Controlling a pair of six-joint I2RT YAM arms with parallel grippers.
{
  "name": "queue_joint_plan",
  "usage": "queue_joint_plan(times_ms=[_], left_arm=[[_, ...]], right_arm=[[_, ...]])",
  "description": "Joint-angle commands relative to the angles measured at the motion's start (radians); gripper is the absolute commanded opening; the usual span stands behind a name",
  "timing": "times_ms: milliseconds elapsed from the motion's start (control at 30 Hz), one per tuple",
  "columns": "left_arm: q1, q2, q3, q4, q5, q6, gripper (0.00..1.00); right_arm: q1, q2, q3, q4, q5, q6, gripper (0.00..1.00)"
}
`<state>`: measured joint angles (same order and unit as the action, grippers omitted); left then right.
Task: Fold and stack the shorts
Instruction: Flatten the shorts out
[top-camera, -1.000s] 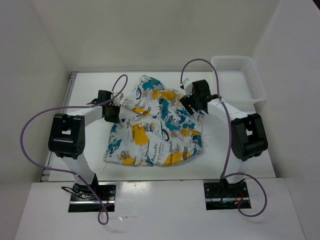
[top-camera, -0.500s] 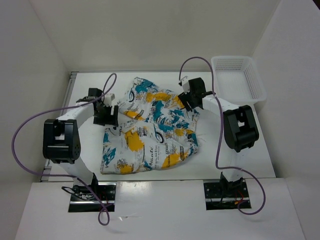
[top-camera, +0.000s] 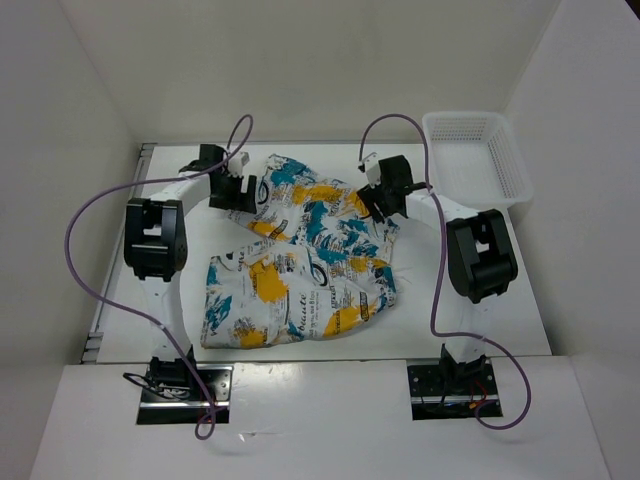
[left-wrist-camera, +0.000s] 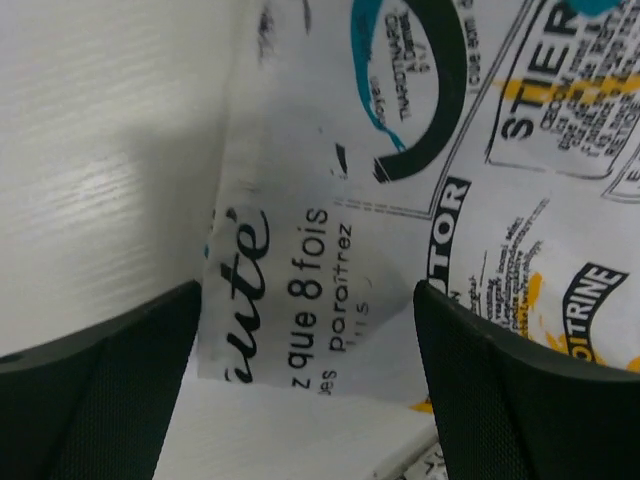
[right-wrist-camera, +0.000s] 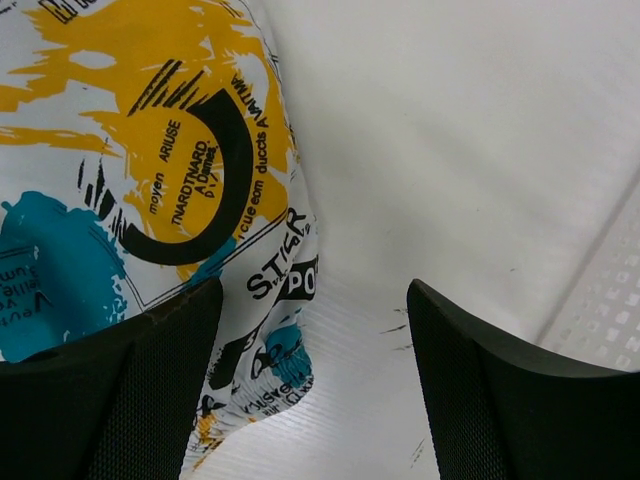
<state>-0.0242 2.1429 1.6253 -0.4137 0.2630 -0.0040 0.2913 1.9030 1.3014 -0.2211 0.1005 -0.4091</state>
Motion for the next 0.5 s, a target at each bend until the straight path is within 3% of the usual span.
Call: queue_joint_plan(times_ms=[0, 33, 133, 167, 200, 333, 367, 467], left_arm=[[-0.048, -0.003, -0.03, -0.017, -0.014, 0.004, 0.94], [-0.048, -0.003, -0.042, -0.017, -0.024, 0.004, 0.91], [-0.048, -0.003, -0.08, -0.026, -0.033, 0.004, 0.7], [-0.048, -0.012, -0.108, -0.04, -0.022, 0.004, 0.61], [-0.048, -0.033, -0.125, -0.04, -0.022, 0.004, 0.44], [-0.026, -0.116, -0.24, -0.066, -0.053, 0.004, 0.05], [-0.016, -0.135, -0.269, -0.079, -0.07, 0.004, 0.0], [0.033, -0.214, -0.363, -0.117, -0.102, 0.004, 0.02]], right_arm=[[-0.023, 0.022, 0.021, 0.019, -0.042, 0.004, 0.79], [-0.023, 0.022, 0.021, 0.019, -0.042, -0.008, 0.79], [-0.023, 0.044, 0.021, 0.008, -0.062, -0.017, 0.77], [-0.023, 0.044, 0.021, 0.008, -0.062, -0.028, 0.77], [-0.023, 0.044, 0.009, 0.008, -0.062, -0.042, 0.75], [-0.023, 0.044, -0.048, 0.008, -0.05, -0.073, 0.61], [-0.023, 0.033, -0.048, 0.008, -0.05, -0.098, 0.57], [-0.011, 0.015, -0.093, -0.004, -0.059, -0.149, 0.38]])
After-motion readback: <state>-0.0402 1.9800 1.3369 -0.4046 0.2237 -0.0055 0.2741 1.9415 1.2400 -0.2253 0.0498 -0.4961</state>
